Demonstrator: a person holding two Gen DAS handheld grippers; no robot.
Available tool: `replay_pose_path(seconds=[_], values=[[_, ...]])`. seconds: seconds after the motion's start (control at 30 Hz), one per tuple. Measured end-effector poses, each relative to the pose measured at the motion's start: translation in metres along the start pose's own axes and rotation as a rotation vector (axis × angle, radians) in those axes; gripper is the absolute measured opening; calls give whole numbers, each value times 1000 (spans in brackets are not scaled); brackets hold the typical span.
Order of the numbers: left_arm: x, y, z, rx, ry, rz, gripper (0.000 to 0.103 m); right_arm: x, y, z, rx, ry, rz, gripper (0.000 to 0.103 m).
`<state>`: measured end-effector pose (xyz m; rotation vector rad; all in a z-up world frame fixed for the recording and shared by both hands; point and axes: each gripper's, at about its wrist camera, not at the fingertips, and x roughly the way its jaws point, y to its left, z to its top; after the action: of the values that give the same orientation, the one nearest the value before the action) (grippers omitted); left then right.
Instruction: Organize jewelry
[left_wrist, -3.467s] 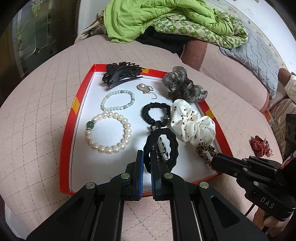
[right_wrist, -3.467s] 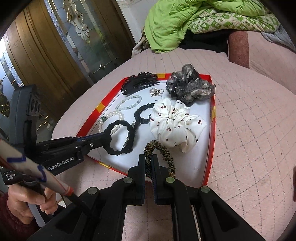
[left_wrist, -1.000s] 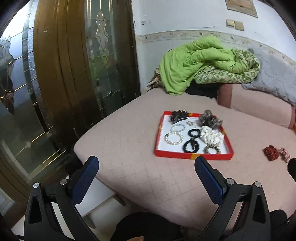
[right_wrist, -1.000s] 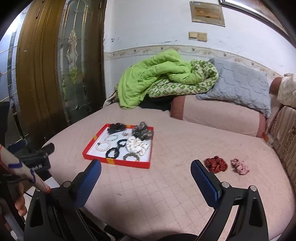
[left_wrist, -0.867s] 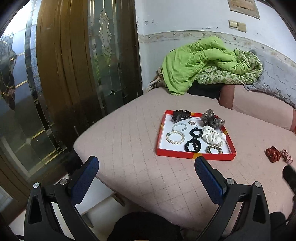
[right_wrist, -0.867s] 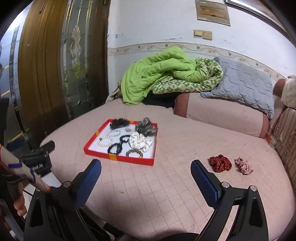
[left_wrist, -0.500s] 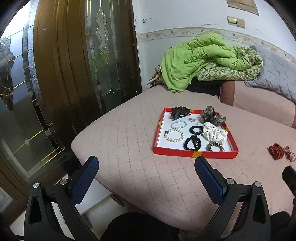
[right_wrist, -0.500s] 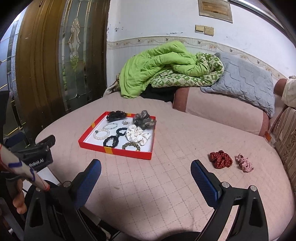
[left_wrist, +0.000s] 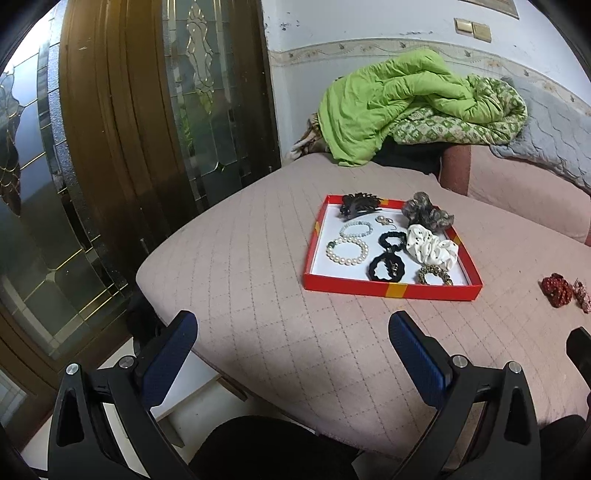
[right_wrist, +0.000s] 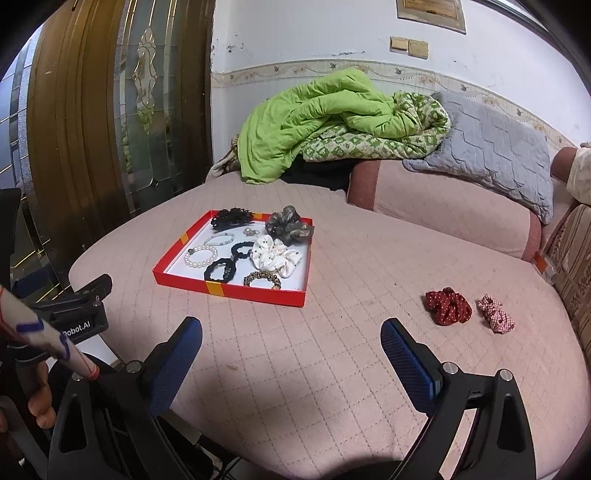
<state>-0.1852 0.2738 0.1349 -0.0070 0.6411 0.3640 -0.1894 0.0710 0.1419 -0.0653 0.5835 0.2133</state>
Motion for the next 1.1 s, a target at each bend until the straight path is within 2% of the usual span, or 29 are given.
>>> replay_pose_path(seconds=[1.1], values=[[14,-8,-5,16,39,-14,103,17,-5,-7,9,54,-1,99]])
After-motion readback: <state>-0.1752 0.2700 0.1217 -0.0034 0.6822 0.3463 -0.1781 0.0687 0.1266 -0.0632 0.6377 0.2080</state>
